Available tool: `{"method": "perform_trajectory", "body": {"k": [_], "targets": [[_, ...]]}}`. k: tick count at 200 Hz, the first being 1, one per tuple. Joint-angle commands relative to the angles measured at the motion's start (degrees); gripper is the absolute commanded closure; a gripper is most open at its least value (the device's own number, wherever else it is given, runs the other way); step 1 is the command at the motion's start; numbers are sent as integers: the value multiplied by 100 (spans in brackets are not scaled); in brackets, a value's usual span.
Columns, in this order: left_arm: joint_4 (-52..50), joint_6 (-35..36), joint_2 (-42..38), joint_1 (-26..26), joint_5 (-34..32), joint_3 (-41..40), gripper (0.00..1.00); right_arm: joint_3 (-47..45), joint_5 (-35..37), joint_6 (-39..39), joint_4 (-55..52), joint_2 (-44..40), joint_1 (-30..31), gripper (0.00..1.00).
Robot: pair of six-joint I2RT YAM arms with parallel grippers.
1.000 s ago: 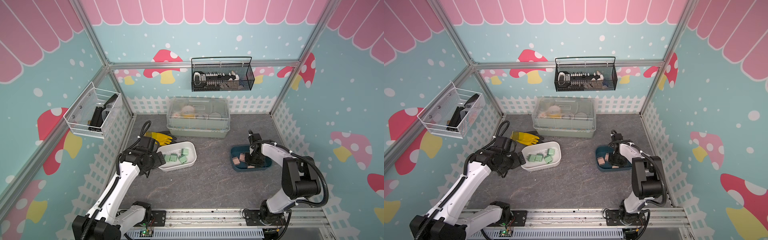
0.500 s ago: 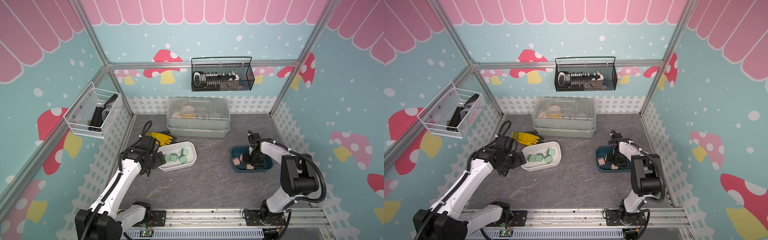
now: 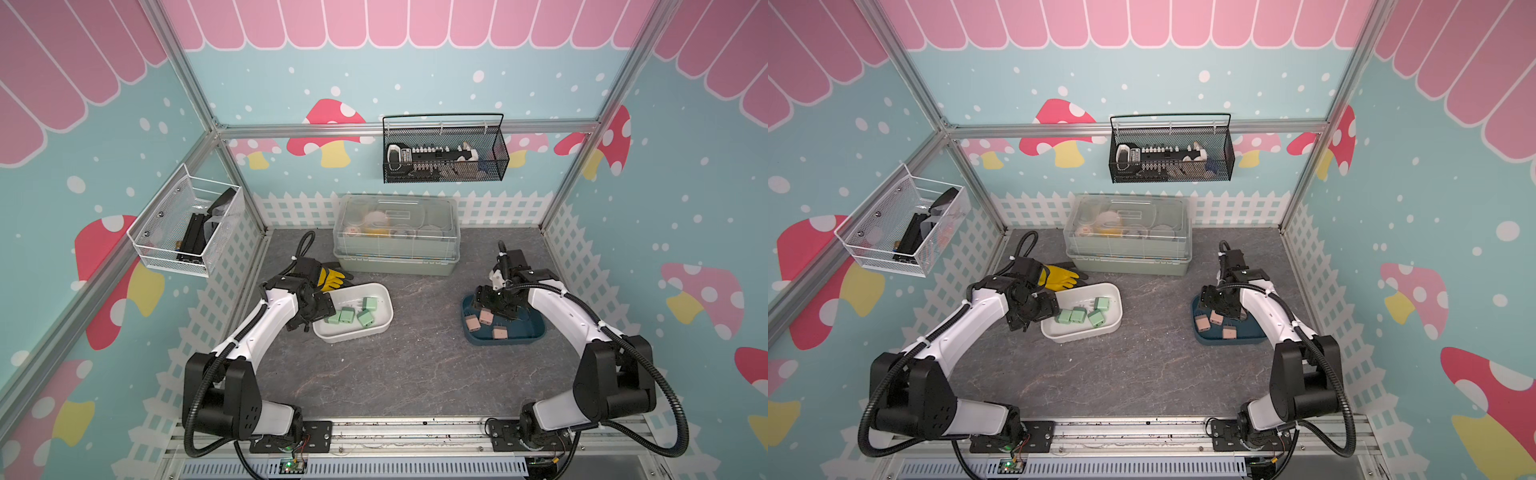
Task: Place the plugs by color into the storage box
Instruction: Move the storage box to the center of the board.
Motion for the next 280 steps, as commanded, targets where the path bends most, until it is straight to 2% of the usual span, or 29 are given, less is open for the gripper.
{"method": "perform_trajectory", "body": {"k": [1,29,66,96,135,159,197,232,254,280], "targets": [[402,253,199,18,79,156,10,19,-380,319,330,217,309,26],[636,258,480,-45,294,189,11,25,-569,463,704,536,622,32],[806,76,958,-594,237,441,11,157,-773,578,1076,905,1021,40],[939,-293,1412,-1105,400,704,11,442,-826,728,1244,1166,1412,42],[1105,-666,1683,-1487,578,957,11,912,-819,935,1454,1513,1974,42],[1114,-791,1730,-1638,624,1066,11,1073,-827,1100,1624,1654,2122,43],[1094,-870,1689,-1750,613,1095,11,1161,-643,1056,1530,1583,2131,41],[819,-919,1327,-1700,468,1266,10,1524,-164,610,798,1368,2043,28],[545,-888,931,-1579,307,1322,6,1642,18,361,341,1178,1797,23],[365,-951,147,-1036,153,1170,5,1499,337,218,-148,698,1240,19]]}}
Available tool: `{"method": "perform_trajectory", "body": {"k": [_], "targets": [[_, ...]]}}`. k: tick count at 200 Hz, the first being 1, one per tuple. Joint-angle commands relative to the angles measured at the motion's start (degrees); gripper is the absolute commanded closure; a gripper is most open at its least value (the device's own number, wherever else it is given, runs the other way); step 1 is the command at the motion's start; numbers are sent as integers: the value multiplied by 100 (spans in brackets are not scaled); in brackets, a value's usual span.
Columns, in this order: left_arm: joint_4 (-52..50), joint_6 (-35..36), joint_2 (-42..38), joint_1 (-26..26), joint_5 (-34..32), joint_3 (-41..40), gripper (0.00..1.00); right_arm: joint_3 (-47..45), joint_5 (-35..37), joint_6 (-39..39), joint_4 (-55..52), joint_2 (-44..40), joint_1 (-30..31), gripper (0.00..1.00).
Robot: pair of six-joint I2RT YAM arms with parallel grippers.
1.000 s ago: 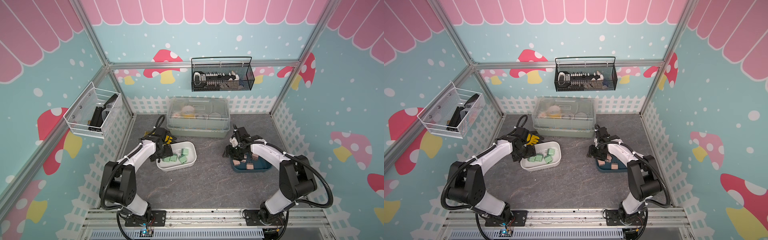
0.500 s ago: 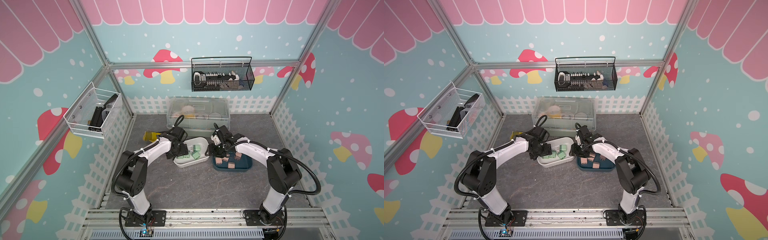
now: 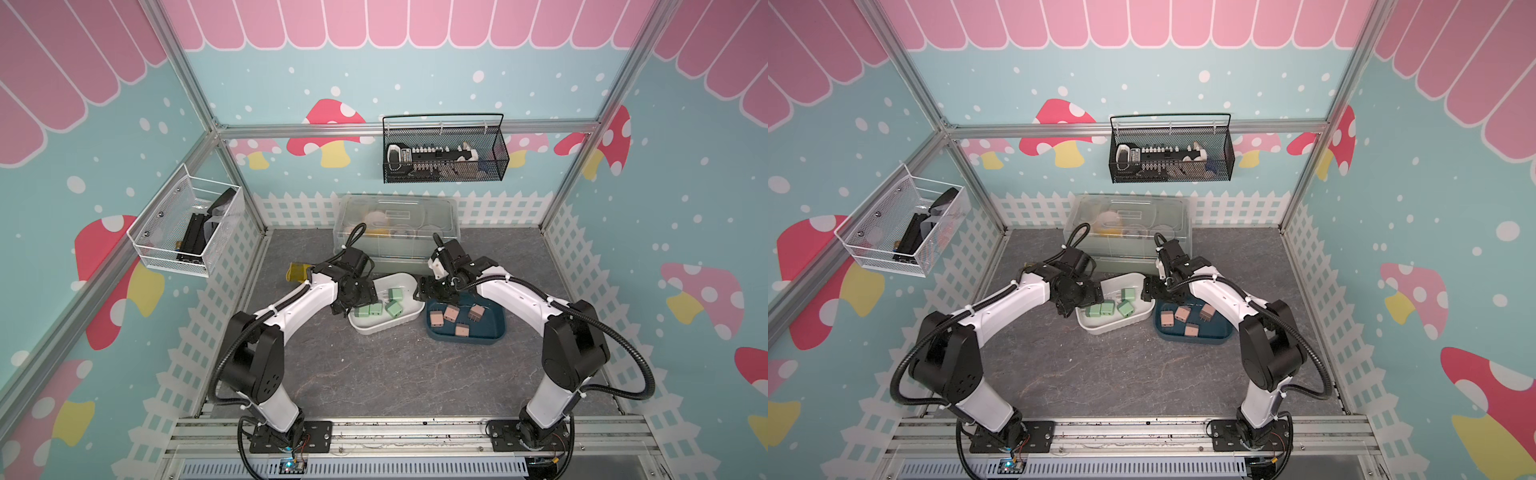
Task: Place the plugs by color into the storage box
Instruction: Move the storage box to the center of the board, then reset both arms
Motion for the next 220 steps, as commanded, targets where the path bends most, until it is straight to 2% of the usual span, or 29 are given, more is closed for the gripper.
{"method": "perform_trajectory", "body": {"k": [1,19,36,68,78,95,119,139,145,154,160,170,194,199,206,220], "targets": [[-255,-139,-808,412,-293,57,5,-42,455,-265,-757,-577,-510,19],[-247,-195,-1593,752,-398,-120,2,-429,647,-318,-752,-1276,-1157,19],[-214,-175,-2343,1085,-644,-352,2,-723,861,-683,-793,-1826,-1767,17],[138,108,-3381,1372,-1360,-1177,2,-1352,1777,-1460,-717,-2397,-2412,1],[221,194,-3596,1400,-1572,-1450,2,-1774,2009,-1574,-310,-2641,-2576,1],[430,302,-3967,1417,-2339,-2081,2,-2586,2497,-1620,533,-3117,-2806,2],[1493,714,-4403,1427,-2173,-3328,1,-3908,3479,-1792,1846,-3984,-2830,1],[2501,1039,-4672,1439,-2344,-4131,2,-5019,3888,-1941,2980,-4859,-2838,1],[2904,1248,-4734,1442,-2392,-4366,2,-5291,3812,-2097,3287,-5113,-2838,1],[3700,1980,-4805,1487,-2126,-4731,2,-5697,3515,-2419,3745,-5432,-2838,1],[3947,2205,-4809,1580,-1983,-4806,2,-5960,3349,-2589,4046,-5656,-2836,1],[4944,2385,-4636,1616,-1937,-5146,2,-6350,3211,-2729,4460,-5936,-2833,1],[6845,2411,-3784,1636,-2246,-5796,1,-6711,3990,-2221,4242,-6272,-2830,1],[6842,2342,-3671,1646,-2342,-5737,1,-6704,4132,-2150,4144,-6283,-2833,1],[7056,2540,-3521,1668,-2230,-5747,1,-6705,4202,-2118,4086,-6293,-2831,1],[8220,2889,-3179,1711,-1774,-5978,1,-6773,4097,-2192,4301,-6280,-2831,1]]}}
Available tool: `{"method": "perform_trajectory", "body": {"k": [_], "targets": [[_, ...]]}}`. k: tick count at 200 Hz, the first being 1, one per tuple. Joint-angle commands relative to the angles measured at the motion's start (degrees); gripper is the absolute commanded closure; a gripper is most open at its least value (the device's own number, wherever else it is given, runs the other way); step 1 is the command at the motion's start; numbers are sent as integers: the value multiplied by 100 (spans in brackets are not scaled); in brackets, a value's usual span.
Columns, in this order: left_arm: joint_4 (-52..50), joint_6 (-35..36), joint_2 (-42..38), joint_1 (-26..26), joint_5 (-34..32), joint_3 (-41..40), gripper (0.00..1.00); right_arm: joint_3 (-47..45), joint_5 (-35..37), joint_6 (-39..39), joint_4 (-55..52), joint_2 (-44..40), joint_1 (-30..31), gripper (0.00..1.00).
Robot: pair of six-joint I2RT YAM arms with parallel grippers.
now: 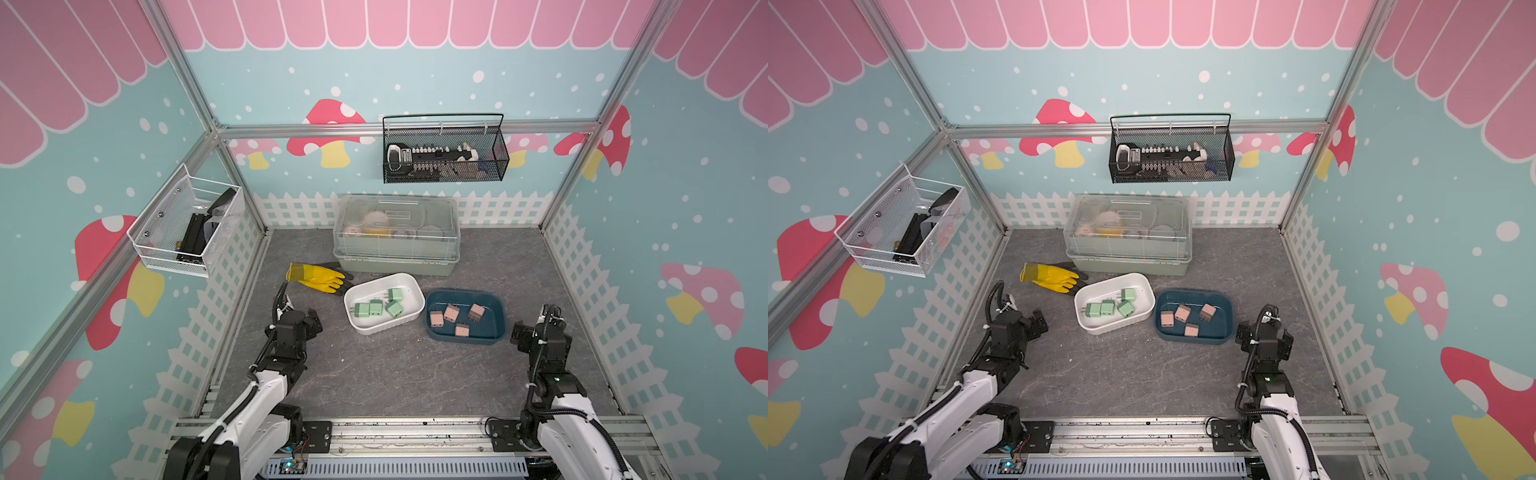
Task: Place the plugs by color into the storage box
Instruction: Reset both arms
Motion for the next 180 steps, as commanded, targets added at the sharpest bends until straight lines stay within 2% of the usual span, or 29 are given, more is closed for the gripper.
{"method": "perform_trajectory", "body": {"k": [1,10,32,46,74,91,110,123,141,180], "targets": [[2479,697,394,107,340,-239,1,-103,328,10,614,-63,-6,1],[2957,895,736,211,702,-204,1,-236,233,-55,945,-33,-10,1],[3343,1215,1606,431,1591,246,1,-478,226,-204,1859,244,-14,1],[3470,1267,2129,481,1768,498,1,-531,405,-255,2504,647,-14,1],[4679,1225,3126,552,1780,412,1,-275,280,-459,3543,1919,-23,1],[3887,1155,3013,577,1662,728,1,34,32,-527,4183,2852,-36,1],[3771,1110,3077,598,1568,845,1,573,-410,-561,4605,3793,-32,1],[3880,1109,3116,597,1560,812,1,845,-938,-851,4755,4324,-23,1],[3777,1117,3072,593,1574,834,1,879,-1084,-934,5384,4998,-28,1],[3753,1153,3113,571,1597,874,1,820,-1246,-1057,5510,5077,12,1]]}}
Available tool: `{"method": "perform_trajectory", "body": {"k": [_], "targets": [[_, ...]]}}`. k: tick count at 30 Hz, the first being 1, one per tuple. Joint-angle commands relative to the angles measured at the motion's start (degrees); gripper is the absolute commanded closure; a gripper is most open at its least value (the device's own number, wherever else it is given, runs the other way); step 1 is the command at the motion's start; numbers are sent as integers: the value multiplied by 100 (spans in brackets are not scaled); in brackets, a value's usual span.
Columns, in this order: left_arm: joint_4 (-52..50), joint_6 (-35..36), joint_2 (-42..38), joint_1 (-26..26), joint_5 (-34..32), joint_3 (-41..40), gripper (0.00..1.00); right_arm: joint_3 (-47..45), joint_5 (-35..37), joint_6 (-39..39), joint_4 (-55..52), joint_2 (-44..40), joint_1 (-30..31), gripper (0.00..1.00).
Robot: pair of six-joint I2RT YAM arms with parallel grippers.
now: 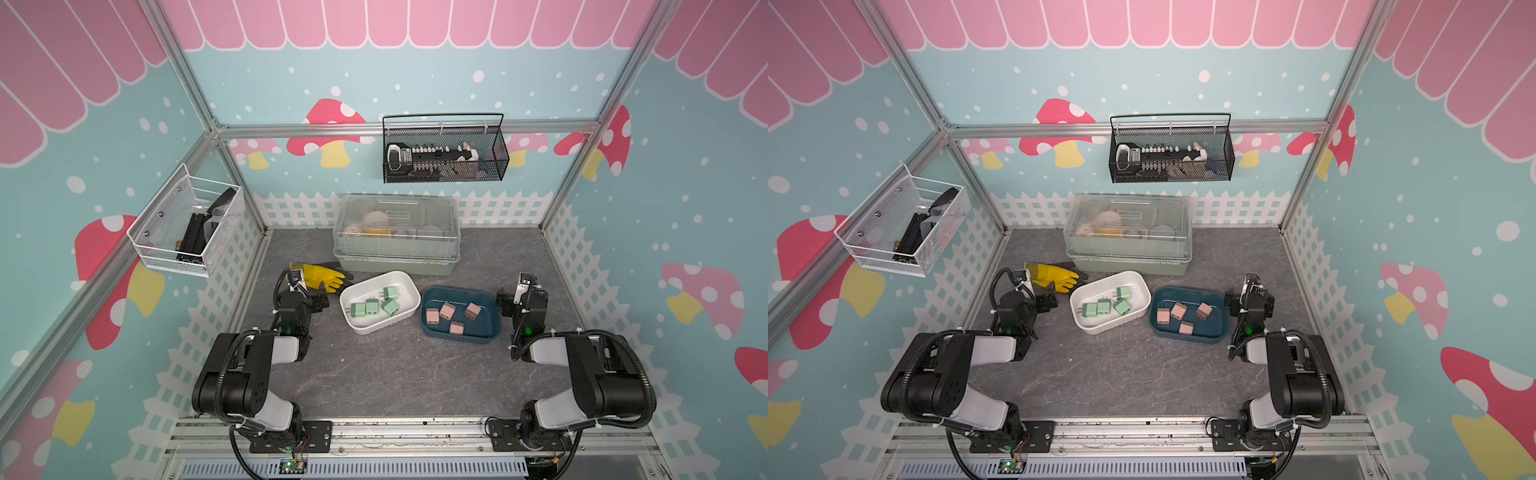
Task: Place the plugs by color into the storage box
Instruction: Reset both arms
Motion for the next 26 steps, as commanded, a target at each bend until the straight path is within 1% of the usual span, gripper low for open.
{"method": "perform_trajectory", "body": {"k": [1,3,4,15,22,26], "targets": [[45,82,7,14,27,118,1,-74,-240,-259,318,52,27,1],[-7,110,-12,-32,-55,133,1,-91,-244,-268,370,58,27,1],[-27,175,4,-121,-223,157,1,-98,-249,-268,380,50,27,1],[22,171,25,-129,-220,147,1,-97,-266,-268,384,44,28,1],[-171,162,104,-91,-124,285,1,-102,-266,-268,383,47,32,1],[-44,167,-9,-84,-94,145,1,-94,-269,-268,381,50,27,1]]}}
